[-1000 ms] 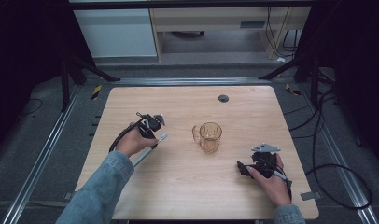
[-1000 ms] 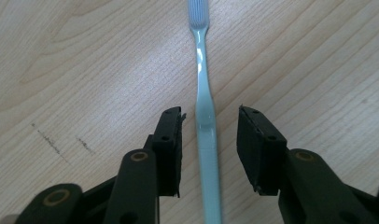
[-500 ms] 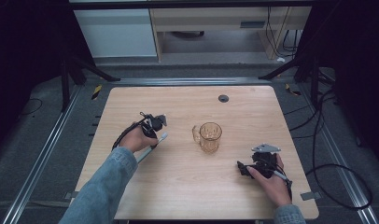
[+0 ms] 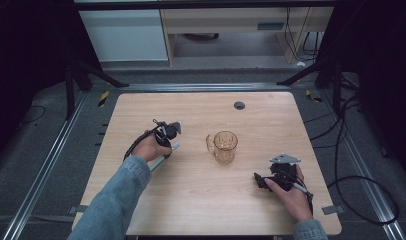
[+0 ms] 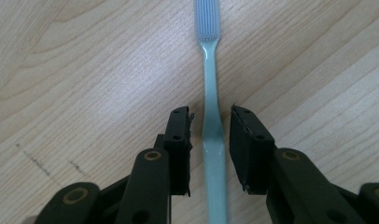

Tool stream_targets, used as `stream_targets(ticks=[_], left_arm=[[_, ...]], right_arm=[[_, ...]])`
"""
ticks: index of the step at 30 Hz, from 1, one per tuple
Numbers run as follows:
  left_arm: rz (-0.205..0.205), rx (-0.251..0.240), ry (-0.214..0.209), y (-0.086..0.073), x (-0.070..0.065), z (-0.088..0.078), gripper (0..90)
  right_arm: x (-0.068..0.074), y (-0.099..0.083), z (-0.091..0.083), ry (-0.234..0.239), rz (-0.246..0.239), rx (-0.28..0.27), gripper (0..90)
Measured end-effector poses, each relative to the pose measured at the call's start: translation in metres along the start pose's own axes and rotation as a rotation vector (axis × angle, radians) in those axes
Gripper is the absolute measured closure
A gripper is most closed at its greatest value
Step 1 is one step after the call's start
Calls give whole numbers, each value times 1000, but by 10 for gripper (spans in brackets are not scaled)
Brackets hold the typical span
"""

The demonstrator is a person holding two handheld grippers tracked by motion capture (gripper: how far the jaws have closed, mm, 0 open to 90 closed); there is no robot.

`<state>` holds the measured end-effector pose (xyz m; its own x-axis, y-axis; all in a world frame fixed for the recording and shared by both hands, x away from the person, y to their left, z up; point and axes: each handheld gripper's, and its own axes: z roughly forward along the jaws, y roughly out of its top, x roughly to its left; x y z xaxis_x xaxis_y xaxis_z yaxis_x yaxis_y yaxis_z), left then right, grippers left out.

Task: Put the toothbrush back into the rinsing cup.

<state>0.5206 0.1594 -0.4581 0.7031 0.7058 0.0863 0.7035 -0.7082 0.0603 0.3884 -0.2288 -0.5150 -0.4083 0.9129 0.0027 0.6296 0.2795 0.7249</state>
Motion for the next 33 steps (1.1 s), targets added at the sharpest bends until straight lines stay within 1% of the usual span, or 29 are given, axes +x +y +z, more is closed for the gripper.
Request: stream_targets(ticks=[5,8,13,16,19,24,27,29,31,32,33], left_arm=[[6,16,-2,3,-1,4,686],[-8,3,-5,2,0,5,690],[-17,8,-6,0,2,5,692],[-19,15,-12,-1,4,4,713],[-29,8,-20,-2,5,5,750],[-26,7,-29,-3,6,5,785],[-24,-3,-31,-5,8,5,789],[-28,-15,-22,-7,8,4,790],[-34,-38,-21,-8,8,1,790],[-34,-38,-21,-8,8,1,790],[-36,-56,-20,-9,9,-4,790]], right_arm=[[0,0,0,-2,-2,-1,9],[0,0,0,-2,-2,-1,9],[0,0,0,-1,0,0,9],[0,0,0,-2,-3,-2,9],[0,0,0,-1,1,1,9],[0,0,0,-2,-1,0,9],[0,0,0,-2,0,0,9],[-1,0,0,0,-6,-1,10],[-1,0,0,2,-13,-2,9],[-1,0,0,2,-13,-2,9],[-1,0,0,1,-8,-1,10]])
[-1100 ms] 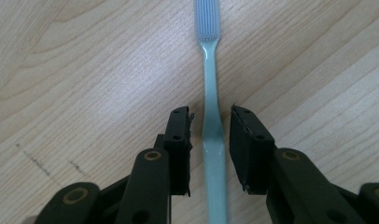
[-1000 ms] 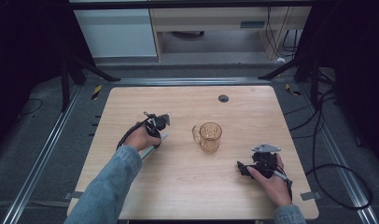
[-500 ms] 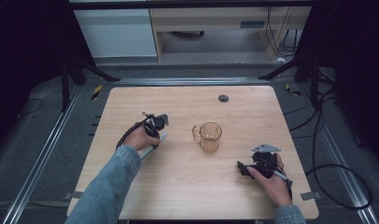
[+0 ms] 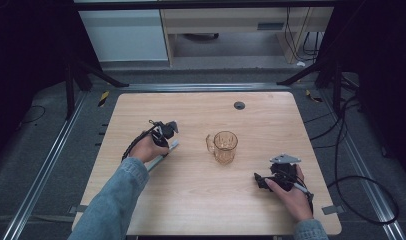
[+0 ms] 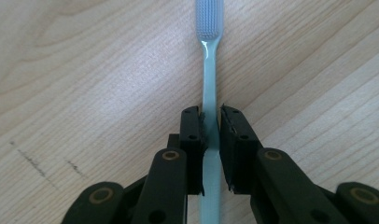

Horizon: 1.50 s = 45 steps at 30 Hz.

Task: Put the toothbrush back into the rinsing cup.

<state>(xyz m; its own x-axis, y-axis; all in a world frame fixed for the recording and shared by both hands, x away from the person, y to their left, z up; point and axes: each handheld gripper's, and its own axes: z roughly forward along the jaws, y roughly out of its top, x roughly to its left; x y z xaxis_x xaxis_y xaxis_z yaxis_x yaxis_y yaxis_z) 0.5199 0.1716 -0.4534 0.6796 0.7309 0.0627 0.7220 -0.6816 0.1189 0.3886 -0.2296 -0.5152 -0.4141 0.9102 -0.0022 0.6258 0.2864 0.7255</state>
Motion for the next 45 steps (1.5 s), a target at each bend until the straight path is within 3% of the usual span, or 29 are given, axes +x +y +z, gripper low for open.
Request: stream_targets(ticks=[5,15,21,28,34,43,45], left_arm=[[-3,-53,21,-1,1,-13,792],[4,-210,13,4,-6,-41,792],[5,-276,9,9,-10,-58,792],[6,-321,12,15,-15,-74,792],[4,-328,16,17,-19,-78,792],[5,-405,-6,18,-28,-90,792],[-11,-458,-12,19,-32,-94,792]], right_arm=[[0,0,0,-3,-8,-3,9],[0,0,0,-2,-8,-3,8],[0,0,0,-2,-8,-3,8],[0,0,0,0,0,0,8],[1,0,0,4,0,0,8],[1,0,0,1,-2,0,7],[1,0,0,1,-1,0,7]])
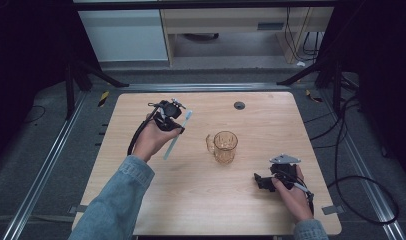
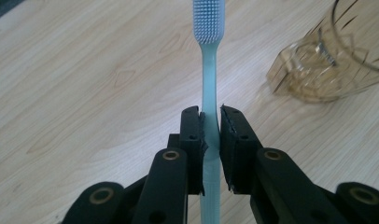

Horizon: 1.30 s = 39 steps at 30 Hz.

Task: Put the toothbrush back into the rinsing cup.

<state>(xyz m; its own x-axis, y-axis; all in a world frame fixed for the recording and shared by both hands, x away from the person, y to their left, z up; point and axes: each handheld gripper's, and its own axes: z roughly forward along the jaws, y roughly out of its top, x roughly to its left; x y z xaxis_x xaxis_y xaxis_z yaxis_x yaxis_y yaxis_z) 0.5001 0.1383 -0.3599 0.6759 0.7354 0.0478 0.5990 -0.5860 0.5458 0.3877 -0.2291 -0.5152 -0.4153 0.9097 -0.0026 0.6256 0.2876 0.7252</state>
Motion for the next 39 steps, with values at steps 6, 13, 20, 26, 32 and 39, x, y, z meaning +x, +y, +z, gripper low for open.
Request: stream_targets(ticks=[6,13,20,26,32,39], left_arm=[[-36,-85,-18,3,-5,-3,792],[-47,-138,-16,6,-10,-9,792],[-51,-191,-1,4,-12,-15,792],[-36,-212,8,3,-14,-22,792],[-56,-243,15,4,-12,-26,792],[-92,-350,35,7,-19,-32,793]], right_arm=[[0,0,0,-3,-2,-1,8],[0,0,0,-1,-1,0,7],[0,0,0,3,-6,-2,7],[1,0,0,4,-8,0,7],[1,0,0,6,-9,0,6],[1,0,0,8,-11,0,6]])
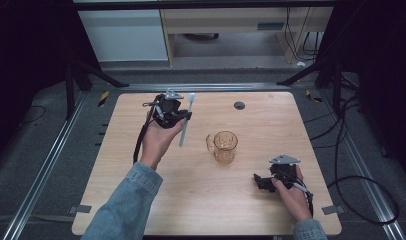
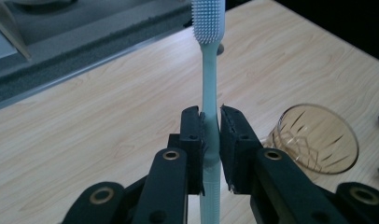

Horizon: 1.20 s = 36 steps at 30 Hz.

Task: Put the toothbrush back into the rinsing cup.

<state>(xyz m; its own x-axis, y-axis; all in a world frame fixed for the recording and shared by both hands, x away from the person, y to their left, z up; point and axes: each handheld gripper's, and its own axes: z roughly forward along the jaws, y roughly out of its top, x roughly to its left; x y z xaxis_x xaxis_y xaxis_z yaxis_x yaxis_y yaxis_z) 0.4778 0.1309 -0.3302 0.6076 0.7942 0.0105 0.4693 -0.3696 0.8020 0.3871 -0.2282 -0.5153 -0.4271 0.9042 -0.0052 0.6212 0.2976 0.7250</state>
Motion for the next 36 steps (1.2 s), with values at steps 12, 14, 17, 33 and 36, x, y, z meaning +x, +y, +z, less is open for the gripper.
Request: stream_targets(ticks=[12,14,17,33,36], left_arm=[[-4,-122,20,3,-16,2,792],[1,-146,27,3,-19,1,792],[2,-176,34,2,-22,0,792],[-16,-353,38,3,-35,-1,793],[-13,-373,38,3,-38,-1,792]], right_arm=[[0,0,0,6,-8,0,6],[0,0,0,7,-8,0,6],[0,0,0,8,-10,-1,6],[1,0,0,15,-16,1,7],[0,0,0,17,-20,0,7]])
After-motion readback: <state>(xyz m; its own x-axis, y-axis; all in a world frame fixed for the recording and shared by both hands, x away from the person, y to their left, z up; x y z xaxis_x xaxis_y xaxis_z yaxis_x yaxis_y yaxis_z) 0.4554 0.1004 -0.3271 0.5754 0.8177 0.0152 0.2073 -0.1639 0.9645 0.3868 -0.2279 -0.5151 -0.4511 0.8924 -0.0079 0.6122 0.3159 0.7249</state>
